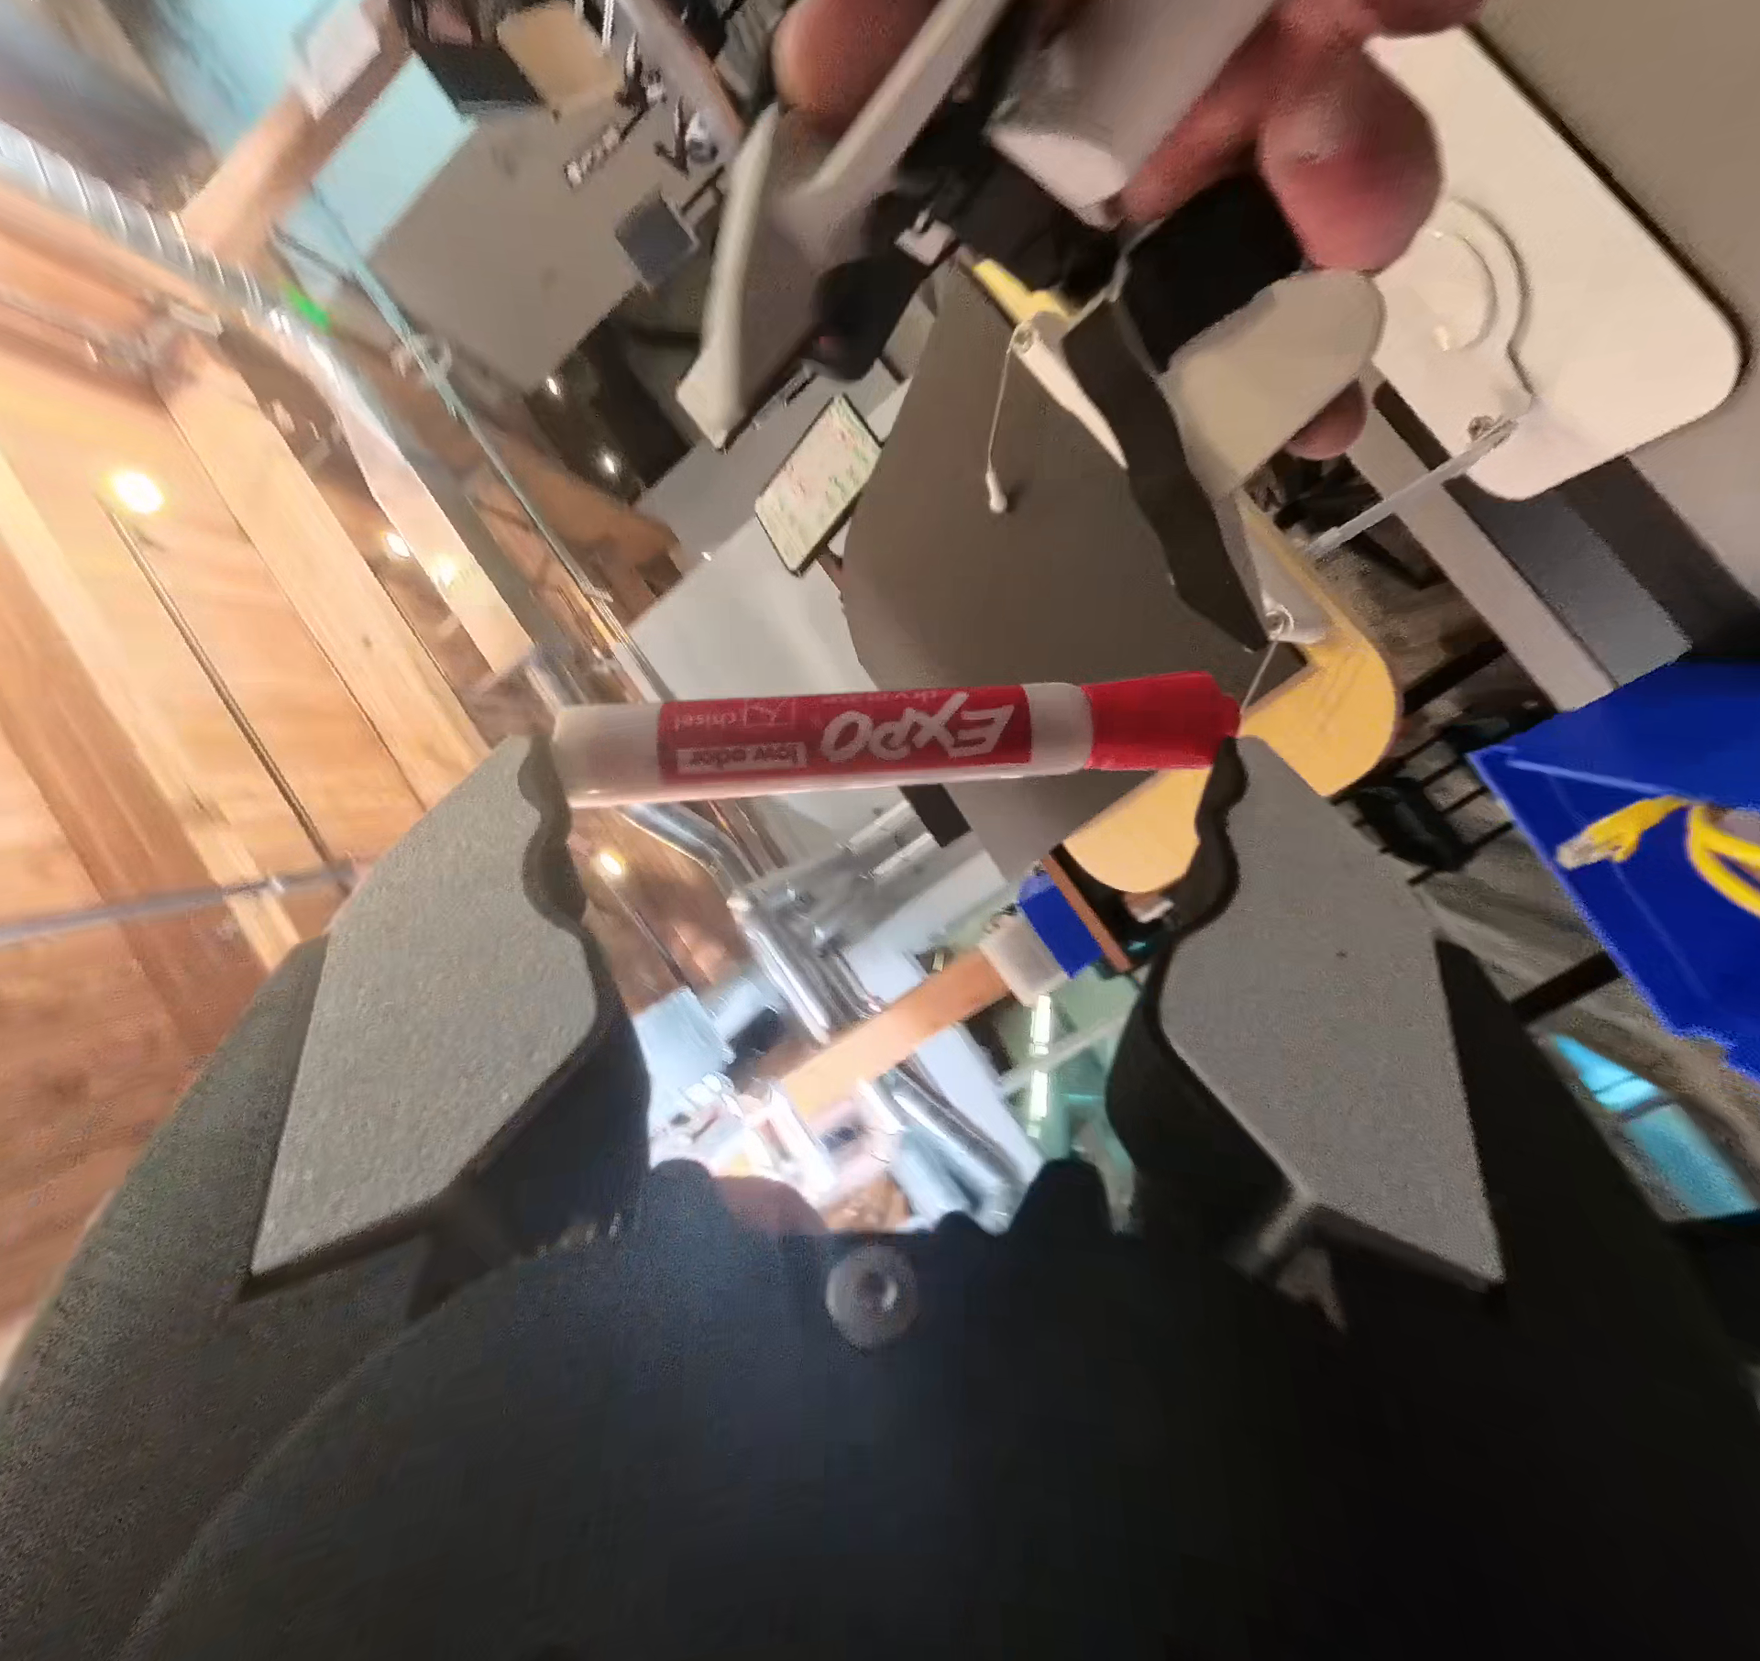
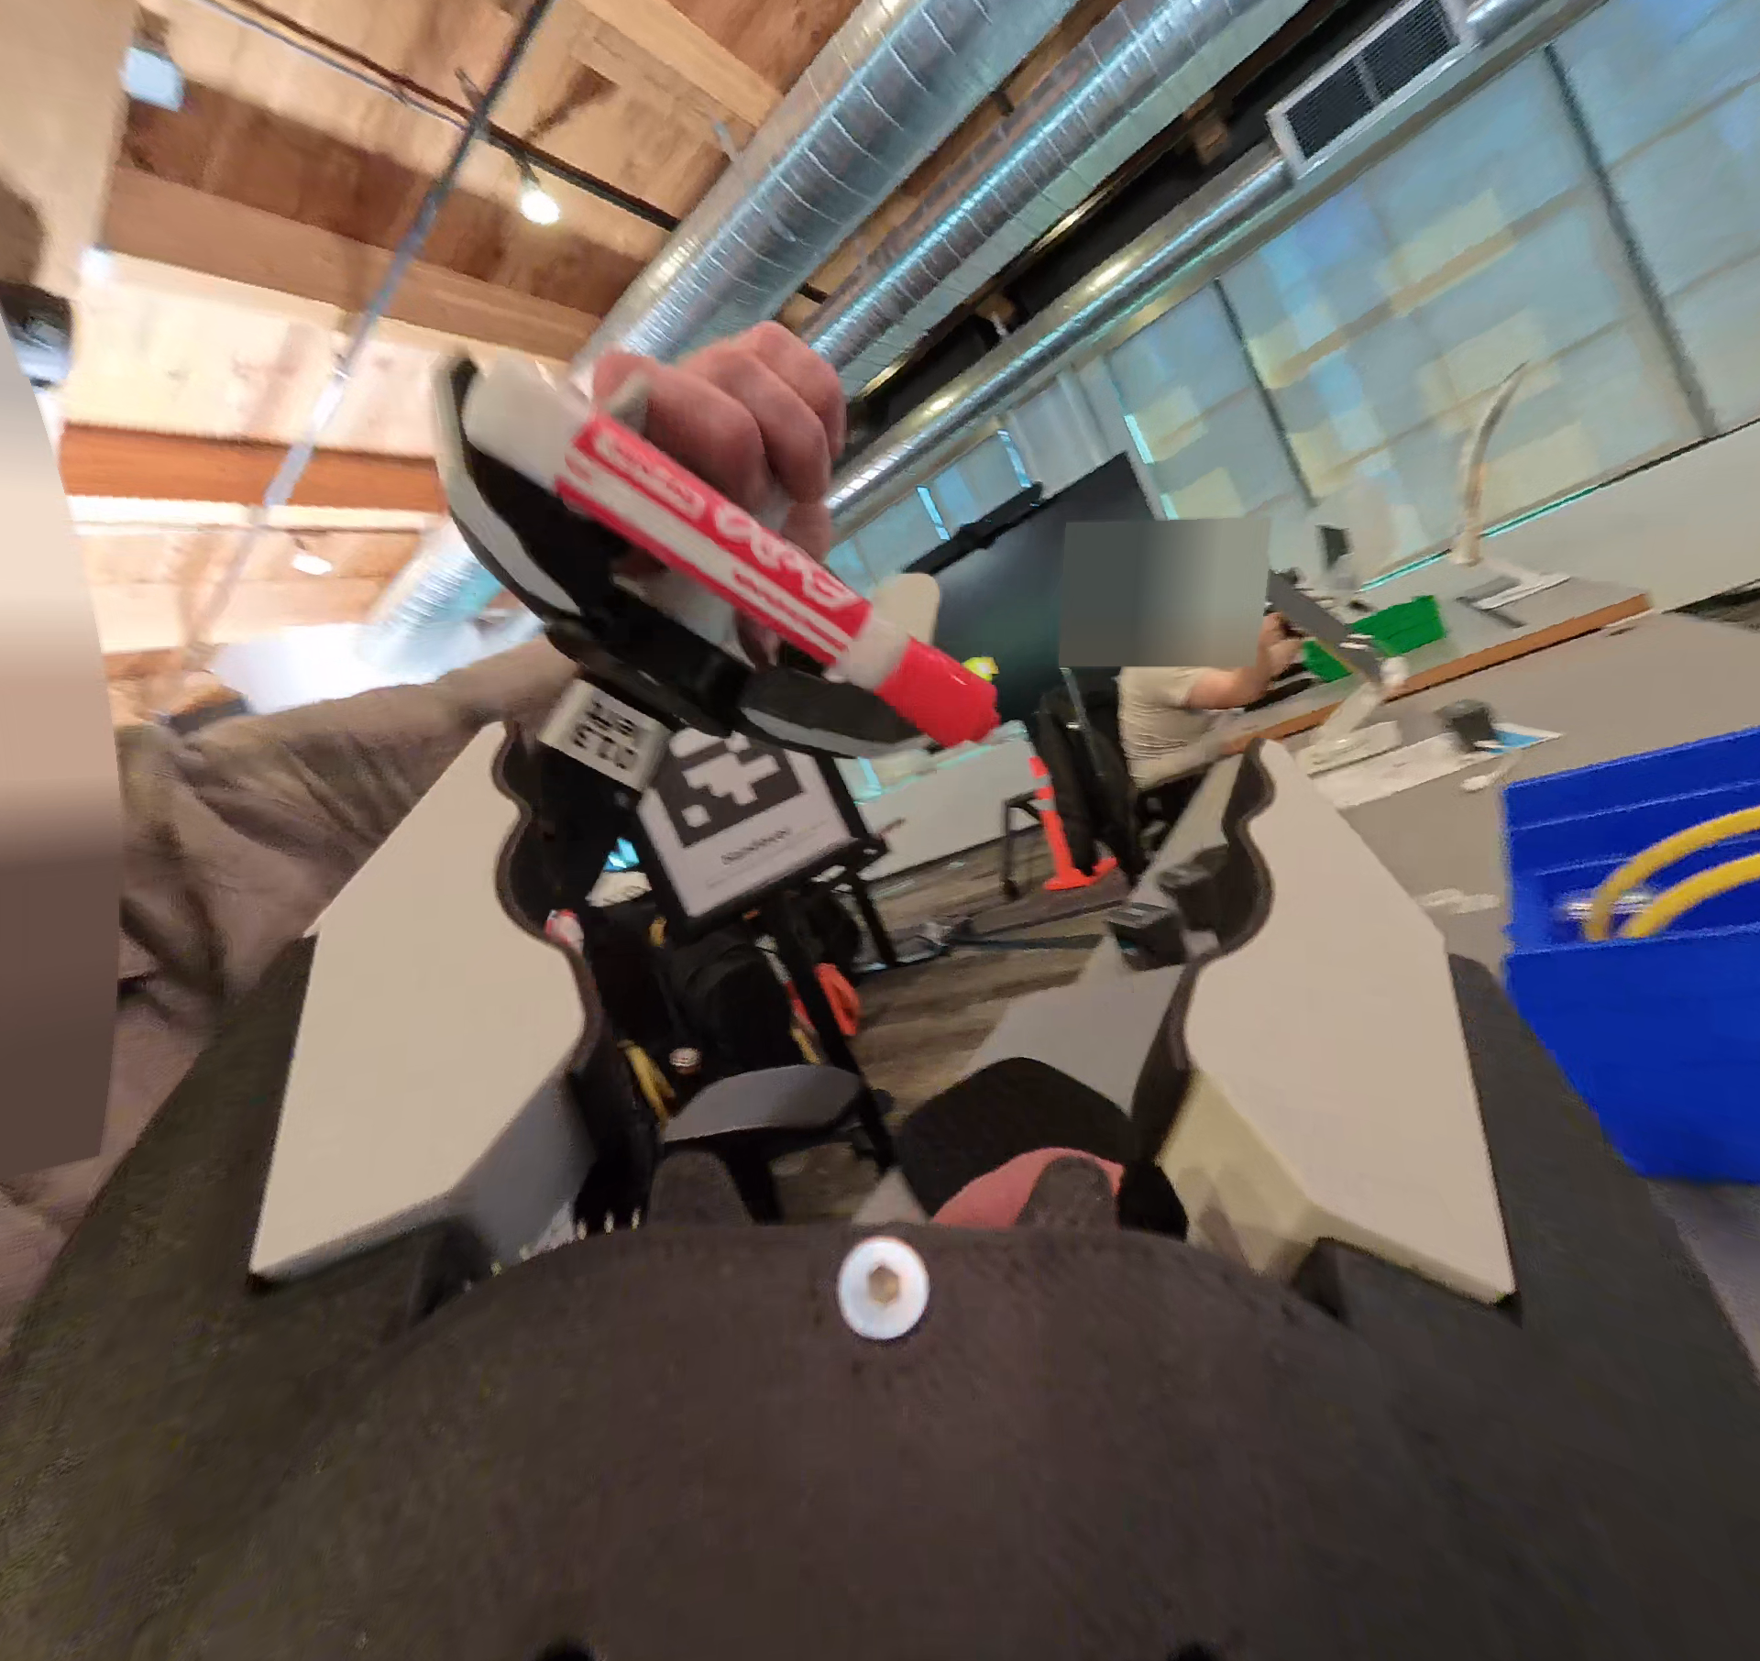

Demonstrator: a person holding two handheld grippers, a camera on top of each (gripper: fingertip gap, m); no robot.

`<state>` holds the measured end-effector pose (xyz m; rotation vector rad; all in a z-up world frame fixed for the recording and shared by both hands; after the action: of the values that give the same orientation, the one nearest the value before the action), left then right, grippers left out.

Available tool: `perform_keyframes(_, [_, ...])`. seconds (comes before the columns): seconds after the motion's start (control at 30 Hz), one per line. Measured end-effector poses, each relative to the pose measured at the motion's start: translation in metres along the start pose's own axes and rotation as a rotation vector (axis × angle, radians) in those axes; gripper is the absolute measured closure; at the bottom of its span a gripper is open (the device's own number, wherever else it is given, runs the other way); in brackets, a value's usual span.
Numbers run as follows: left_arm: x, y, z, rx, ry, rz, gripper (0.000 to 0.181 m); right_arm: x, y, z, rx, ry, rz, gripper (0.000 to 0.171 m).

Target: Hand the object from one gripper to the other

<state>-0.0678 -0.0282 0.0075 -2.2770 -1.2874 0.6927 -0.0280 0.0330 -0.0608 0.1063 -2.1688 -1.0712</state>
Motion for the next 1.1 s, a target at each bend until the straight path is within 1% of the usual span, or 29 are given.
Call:
perform_keyframes(0.03, [-0.001,-0.003,-0.002,-0.057,-0.005,-0.015,0.058,0.000,0.001,0.001,-0.035,-0.028,-0.008,0.037])
perform_keyframes(0.07, [-0.001,-0.006,-0.002,-0.108,-0.016,-0.034,0.058,0.001,0.002,0.002,-0.080,-0.061,-0.019,0.039])
perform_keyframes(0.13, [-0.001,-0.010,-0.002,-0.188,-0.030,-0.066,0.058,0.003,0.006,0.002,-0.206,-0.146,-0.039,0.046])
perform_keyframes(0.3, [0.006,-0.018,0.012,-0.405,-0.143,-0.172,0.058,0.008,0.020,-0.005,-0.515,-0.354,-0.063,0.078])
perform_keyframes(0.33, [0.008,-0.018,0.014,-0.429,-0.151,-0.185,0.059,0.011,0.020,-0.007,-0.551,-0.376,-0.079,0.082])
perform_keyframes(0.4, [0.013,-0.017,0.016,-0.441,-0.161,-0.215,0.058,0.017,0.018,-0.009,-0.626,-0.435,-0.097,0.101])
perform_keyframes(0.47, [0.018,-0.014,0.016,-0.454,-0.164,-0.224,0.058,0.020,0.017,-0.008,-0.666,-0.490,-0.105,0.111])
perform_keyframes(0.53, [0.022,-0.009,0.015,-0.478,-0.164,-0.216,0.059,0.021,0.016,-0.007,-0.694,-0.533,-0.103,0.127])
perform_keyframes(0.6, [0.026,-0.006,0.015,-0.484,-0.172,-0.227,0.059,0.021,0.013,-0.007,-0.735,-0.533,-0.116,0.151])
perform_keyframes(0.63, [0.027,-0.007,0.015,-0.478,-0.170,-0.234,0.059,0.021,0.013,-0.007,-0.739,-0.539,-0.118,0.156])
perform_keyframes(0.77, [0.029,-0.008,0.013,-0.508,-0.168,-0.226,0.059,0.019,0.016,-0.008,-0.741,-0.539,-0.107,0.156])
perform_keyframes(1.1, [0.031,-0.006,0.005,-0.479,-0.122,-0.218,0.058,0.016,0.022,-0.015,-0.723,-0.508,-0.052,0.157])
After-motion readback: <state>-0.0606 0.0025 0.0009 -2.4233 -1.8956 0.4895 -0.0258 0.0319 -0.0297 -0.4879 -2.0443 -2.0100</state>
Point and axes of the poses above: each gripper's, where its closed fingertips meet, x out along the fingers, y out of its top, z = x × y across the jaws, the point moved 5 cm from there along -x, back along the fingers, and after that the axes turned 6 degrees about z, right-handed, at the moved point
